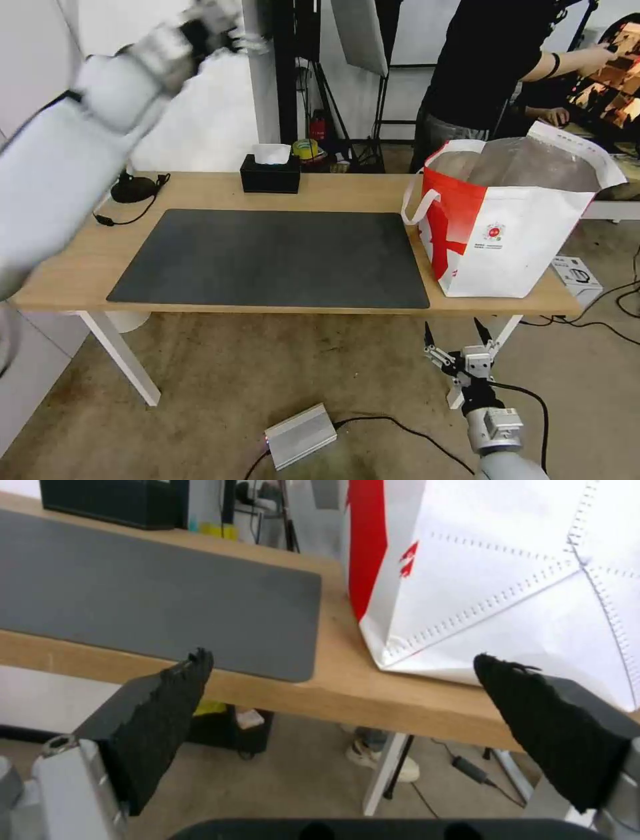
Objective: Pick up the trash from the table and place it into the takeout bag.
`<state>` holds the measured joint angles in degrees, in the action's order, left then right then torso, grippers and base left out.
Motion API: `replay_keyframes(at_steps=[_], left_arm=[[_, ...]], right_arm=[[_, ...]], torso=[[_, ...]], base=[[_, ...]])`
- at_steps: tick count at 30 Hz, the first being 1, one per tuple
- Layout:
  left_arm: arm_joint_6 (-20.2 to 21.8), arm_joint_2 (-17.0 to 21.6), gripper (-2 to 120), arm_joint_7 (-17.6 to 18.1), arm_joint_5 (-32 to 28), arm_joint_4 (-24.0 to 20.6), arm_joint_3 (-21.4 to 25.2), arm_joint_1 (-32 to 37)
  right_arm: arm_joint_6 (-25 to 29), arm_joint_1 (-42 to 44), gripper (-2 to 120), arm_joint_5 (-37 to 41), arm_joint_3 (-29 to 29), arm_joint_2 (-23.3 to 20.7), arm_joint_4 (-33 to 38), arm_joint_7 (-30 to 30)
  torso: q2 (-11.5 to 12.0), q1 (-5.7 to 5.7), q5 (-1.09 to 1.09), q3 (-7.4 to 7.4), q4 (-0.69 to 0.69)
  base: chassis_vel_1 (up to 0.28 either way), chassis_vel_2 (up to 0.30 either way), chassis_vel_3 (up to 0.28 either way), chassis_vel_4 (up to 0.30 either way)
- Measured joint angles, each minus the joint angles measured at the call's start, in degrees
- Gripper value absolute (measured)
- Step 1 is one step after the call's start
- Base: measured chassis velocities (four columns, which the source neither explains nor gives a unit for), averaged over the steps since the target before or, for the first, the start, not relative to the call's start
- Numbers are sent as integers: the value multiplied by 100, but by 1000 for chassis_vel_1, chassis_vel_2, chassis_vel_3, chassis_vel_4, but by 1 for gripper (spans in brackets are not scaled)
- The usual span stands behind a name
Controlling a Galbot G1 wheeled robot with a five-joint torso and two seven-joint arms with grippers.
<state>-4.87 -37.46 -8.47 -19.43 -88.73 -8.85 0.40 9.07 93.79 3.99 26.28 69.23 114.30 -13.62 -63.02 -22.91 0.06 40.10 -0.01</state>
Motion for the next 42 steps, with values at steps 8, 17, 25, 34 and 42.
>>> replay_keyframes(at_steps=[8, 17, 25, 34, 42], left_arm=[[33, 846, 100, 268, -301, -984, 1720, 2312], [24, 524, 100, 516, -359, -2176, 4244, 5628], [39, -582, 100, 603, -212, -2775, 5081, 7058], [-106, -1962, 100, 615, 213, -3406, 5548, 8497], [-354, -2813, 100, 706, 595, -3716, 5376, 9139]], right_arm=[[-44, -48, 100, -17, -106, -47, 13, -1], [-73, -97, 100, -20, -177, -72, 23, -14], [-91, -66, 100, -19, -135, -68, 75, -21], [-112, -27, 100, 7, -106, -104, 156, -23], [-116, -9, 100, 10, -136, -97, 200, -26]], torso=[[0, 1, -3, -1, 5], [-1, 0, -9, 0, 3], [-1, 0, -6, 1, 0], [-1, 0, -7, 0, 0], [-1, 0, -7, 1, 0]], base=[[0, 0, 0, 0], [0, 0, 0, 0], [0, 0, 0, 0], [0, 0, 0, 0], [0, 0, 0, 0]])
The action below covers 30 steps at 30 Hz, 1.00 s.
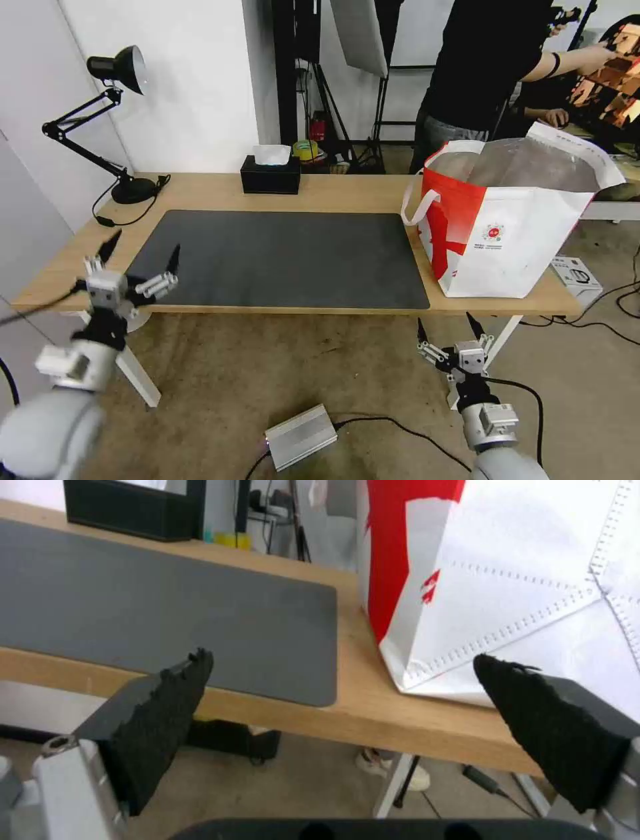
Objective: Pick up the trash from the table and place it into the takeout bag.
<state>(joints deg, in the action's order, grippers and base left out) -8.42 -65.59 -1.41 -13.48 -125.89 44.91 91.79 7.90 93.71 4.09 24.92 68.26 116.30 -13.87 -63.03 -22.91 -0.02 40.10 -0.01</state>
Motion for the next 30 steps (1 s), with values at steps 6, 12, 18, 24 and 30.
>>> replay_keyframes(at_steps=[6, 12, 18, 24, 30], left_arm=[[-196, -469, 100, 104, 253, -157, -216, 404], [-467, -843, 100, 247, 525, -120, -420, 722], [-780, -1093, 100, 386, 709, 18, -552, 944], [-998, -1199, 100, 460, 799, 169, -693, 1082], [-1170, -1292, 100, 484, 849, 337, -742, 1107]], right_arm=[[-3, 40, 100, 8, 14, 0, 57, -7], [-58, 96, 100, 32, 34, 10, 142, -18], [-106, 206, 100, 113, 79, 46, 211, -66], [-107, 314, 100, 174, 231, 95, 263, -93], [-107, 376, 100, 184, 327, 124, 293, -111]], torso=[[0, 0, 1, 0, 1], [0, -1, 1, 0, 0], [0, -1, 1, 0, 0], [0, 0, 1, 0, 1], [0, -1, 2, 0, 0]], base=[[0, 0, 0, 0], [0, 0, 0, 0], [0, 0, 0, 0], [0, 0, 0, 0], [0, 0, 0, 0]])
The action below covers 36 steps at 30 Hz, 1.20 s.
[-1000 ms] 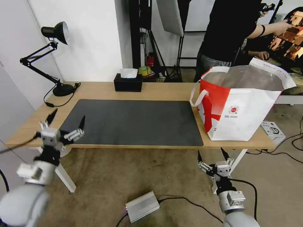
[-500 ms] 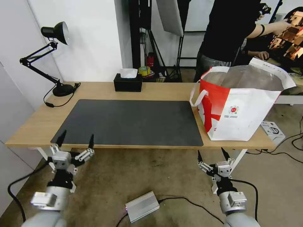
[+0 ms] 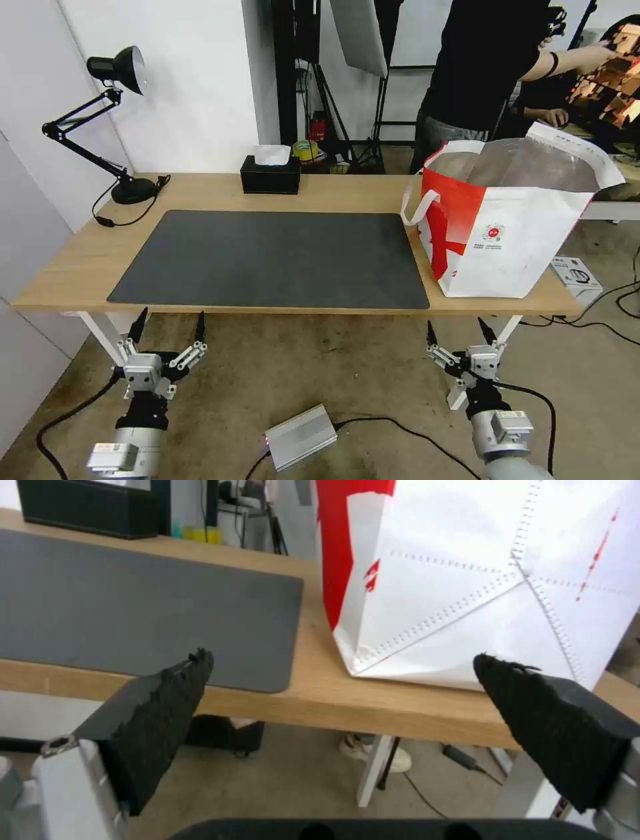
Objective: Pick up the trash from the table and place it into the takeout bag.
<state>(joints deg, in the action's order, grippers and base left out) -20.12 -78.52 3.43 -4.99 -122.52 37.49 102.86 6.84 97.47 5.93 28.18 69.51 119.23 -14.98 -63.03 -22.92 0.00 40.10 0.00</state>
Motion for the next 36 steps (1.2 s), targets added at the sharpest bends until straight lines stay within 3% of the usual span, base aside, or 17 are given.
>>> replay_keyframes(at_steps=[9, 36], left_arm=[[-282, -165, 100, 39, 169, 187, -130, 112], [-291, -123, 100, 41, 224, 15, -54, 70]], right_arm=[[14, 66, 100, -4, 33, 49, 24, -25], [30, 138, 100, -23, 6, 83, 142, -43]], torso=[[0, 0, 0, 1, 0], [0, 0, 0, 0, 0]], base=[[0, 0, 0, 0], [0, 0, 0, 0]])
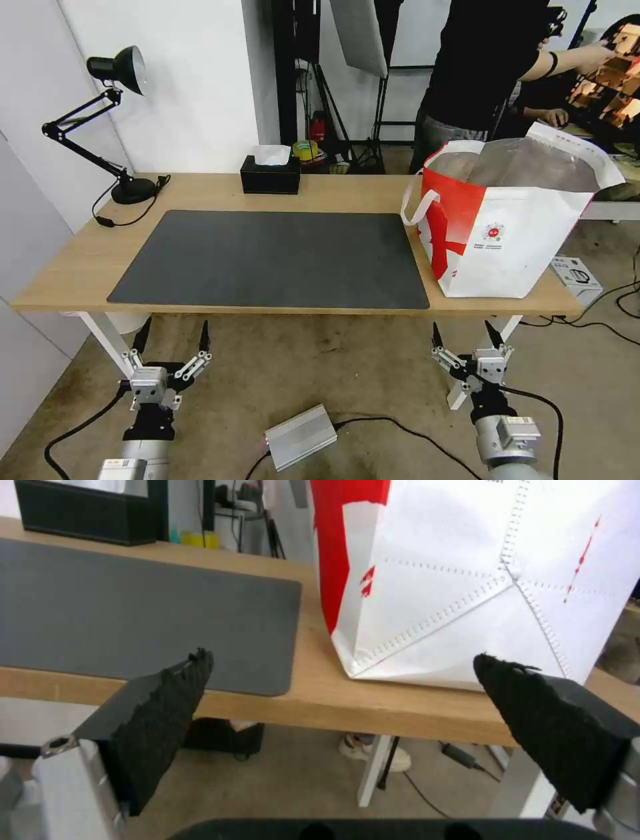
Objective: Pick up the trash from the table and place it into the takeout bag.
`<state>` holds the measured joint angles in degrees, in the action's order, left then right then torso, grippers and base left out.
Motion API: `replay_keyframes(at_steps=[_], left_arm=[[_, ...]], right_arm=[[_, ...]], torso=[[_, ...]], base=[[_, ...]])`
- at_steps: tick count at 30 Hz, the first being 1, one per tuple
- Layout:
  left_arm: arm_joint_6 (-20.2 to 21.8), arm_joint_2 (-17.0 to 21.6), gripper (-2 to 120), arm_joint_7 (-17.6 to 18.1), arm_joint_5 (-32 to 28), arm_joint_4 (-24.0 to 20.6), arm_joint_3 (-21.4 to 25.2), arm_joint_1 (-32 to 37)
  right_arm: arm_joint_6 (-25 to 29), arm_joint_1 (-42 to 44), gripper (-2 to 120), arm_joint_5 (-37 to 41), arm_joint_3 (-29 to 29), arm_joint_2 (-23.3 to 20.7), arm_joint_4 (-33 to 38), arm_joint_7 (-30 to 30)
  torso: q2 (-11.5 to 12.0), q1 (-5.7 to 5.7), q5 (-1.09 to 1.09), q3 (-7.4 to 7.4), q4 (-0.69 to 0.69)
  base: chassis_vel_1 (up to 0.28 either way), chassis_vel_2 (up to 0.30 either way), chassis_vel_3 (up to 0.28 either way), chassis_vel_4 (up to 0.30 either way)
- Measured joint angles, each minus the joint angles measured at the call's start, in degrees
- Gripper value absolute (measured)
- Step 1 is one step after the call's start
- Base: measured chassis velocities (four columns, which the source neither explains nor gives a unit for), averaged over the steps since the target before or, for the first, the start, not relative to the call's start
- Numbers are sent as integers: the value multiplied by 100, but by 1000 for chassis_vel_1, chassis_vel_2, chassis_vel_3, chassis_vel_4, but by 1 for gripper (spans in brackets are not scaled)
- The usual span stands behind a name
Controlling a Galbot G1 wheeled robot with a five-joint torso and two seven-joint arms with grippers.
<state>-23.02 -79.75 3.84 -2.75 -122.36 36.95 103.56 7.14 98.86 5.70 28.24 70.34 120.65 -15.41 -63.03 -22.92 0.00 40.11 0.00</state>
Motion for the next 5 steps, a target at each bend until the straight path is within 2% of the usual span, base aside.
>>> replay_keyframes(at_steps=[5], left_arm=[[2, 13, 100, -1, -2, -10, 14, -6]], right_arm=[[0, 7, 100, 0, 0, 9, 17, -2]], torso=[[0, 0, 0, 0, 0]], base=[[0, 0, 0, 0]])
